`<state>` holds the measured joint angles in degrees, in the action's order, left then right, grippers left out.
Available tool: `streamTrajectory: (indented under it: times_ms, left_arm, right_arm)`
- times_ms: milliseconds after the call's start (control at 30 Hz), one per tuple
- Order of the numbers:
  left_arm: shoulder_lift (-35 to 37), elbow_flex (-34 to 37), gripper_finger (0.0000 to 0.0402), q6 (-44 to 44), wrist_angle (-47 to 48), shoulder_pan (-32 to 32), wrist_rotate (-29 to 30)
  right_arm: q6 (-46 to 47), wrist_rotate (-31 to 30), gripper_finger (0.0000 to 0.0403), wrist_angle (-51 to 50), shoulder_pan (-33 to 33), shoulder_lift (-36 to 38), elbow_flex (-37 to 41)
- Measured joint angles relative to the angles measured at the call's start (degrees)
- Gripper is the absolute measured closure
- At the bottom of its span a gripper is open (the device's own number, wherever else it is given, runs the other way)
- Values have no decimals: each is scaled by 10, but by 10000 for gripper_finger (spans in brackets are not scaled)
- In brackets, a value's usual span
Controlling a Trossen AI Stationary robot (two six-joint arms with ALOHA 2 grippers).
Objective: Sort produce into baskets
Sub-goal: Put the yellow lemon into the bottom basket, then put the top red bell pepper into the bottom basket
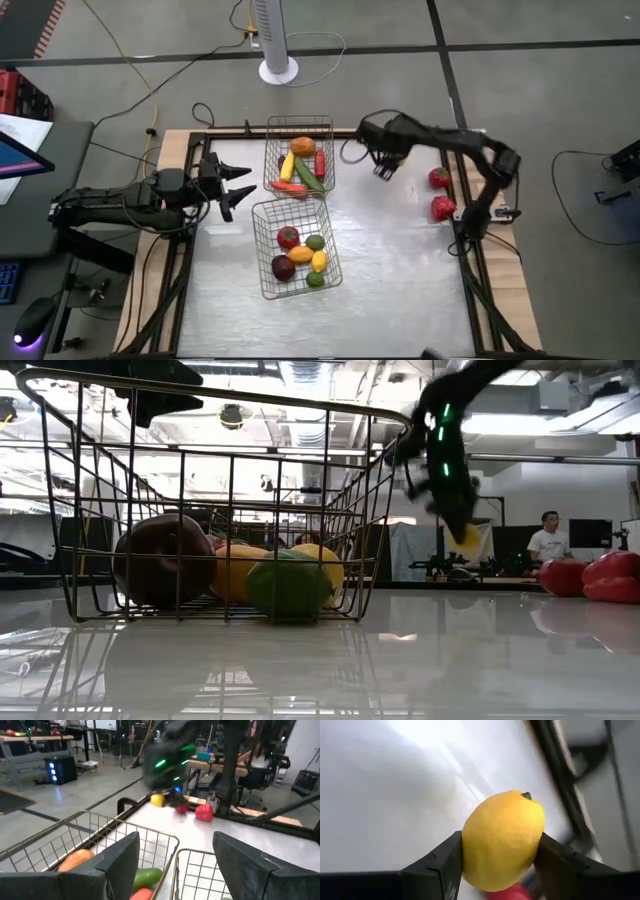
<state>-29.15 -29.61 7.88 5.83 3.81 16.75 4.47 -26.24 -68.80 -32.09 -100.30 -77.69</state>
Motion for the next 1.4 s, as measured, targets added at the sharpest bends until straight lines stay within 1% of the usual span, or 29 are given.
streamTrajectory:
  times_ms: [67, 200, 267, 333, 433, 533, 600, 667, 767, 867, 967, 1067, 1133, 1200, 1267, 1333, 1400]
  left_arm:
    - [0, 0, 162, 3, 0, 0, 0]
    - [0, 0, 162, 21, -1, 0, 0]
    - [0, 0, 162, 29, -1, 0, -1]
    - [0, 0, 162, 35, -3, 0, -6]
    - [0, 0, 162, 40, -8, 0, -15]
    - [0, 0, 162, 40, -15, 0, -15]
    - [0, 0, 162, 40, -15, 0, -15]
    - [-1, 0, 162, 40, -15, 0, -15]
    - [-1, 0, 162, 34, -14, 0, -15]
    - [-1, 0, 162, 32, -14, 0, -15]
    - [-1, 0, 162, 26, -13, 0, -15]
    - [-1, 0, 162, 23, -11, 0, -15]
    - [-1, 0, 162, 23, -8, 0, -15]
    - [-1, 0, 162, 23, -7, 0, -15]
    - [-1, 0, 162, 23, -3, 0, -15]
    - [-1, 0, 162, 23, -2, 0, -15]
    - [-1, 0, 162, 23, -2, 0, -21]
  right_arm:
    - [1, 43, 170, 34, 61, 47, 3]
    - [2, 119, 167, 136, 187, 123, 3]
    - [2, 143, 166, 198, 250, 149, 3]
    - [2, 144, 164, 275, 309, 161, 3]
    - [-11, 144, 163, 390, 386, 157, 3]
    - [-56, 144, 163, 475, 442, 130, 2]
    - [-76, 142, 163, 512, 462, 103, 2]
    - [-79, 138, 161, 520, 467, 76, 0]
    - [-81, 135, 149, 499, 458, 42, -23]
    - [-80, 163, 126, 462, 438, 15, -56]
    - [-75, 188, 101, 406, 424, -8, -92]
    - [-74, 184, 82, 333, 417, -21, -131]
    - [-67, 171, 73, 289, 417, -21, -154]
    - [-60, 145, 69, 221, 415, -19, -166]
    - [-57, 93, 69, 129, 409, -10, -166]
    - [-30, 49, 73, 25, 391, -5, -167]
    - [13, 41, 77, -63, 365, 2, -161]
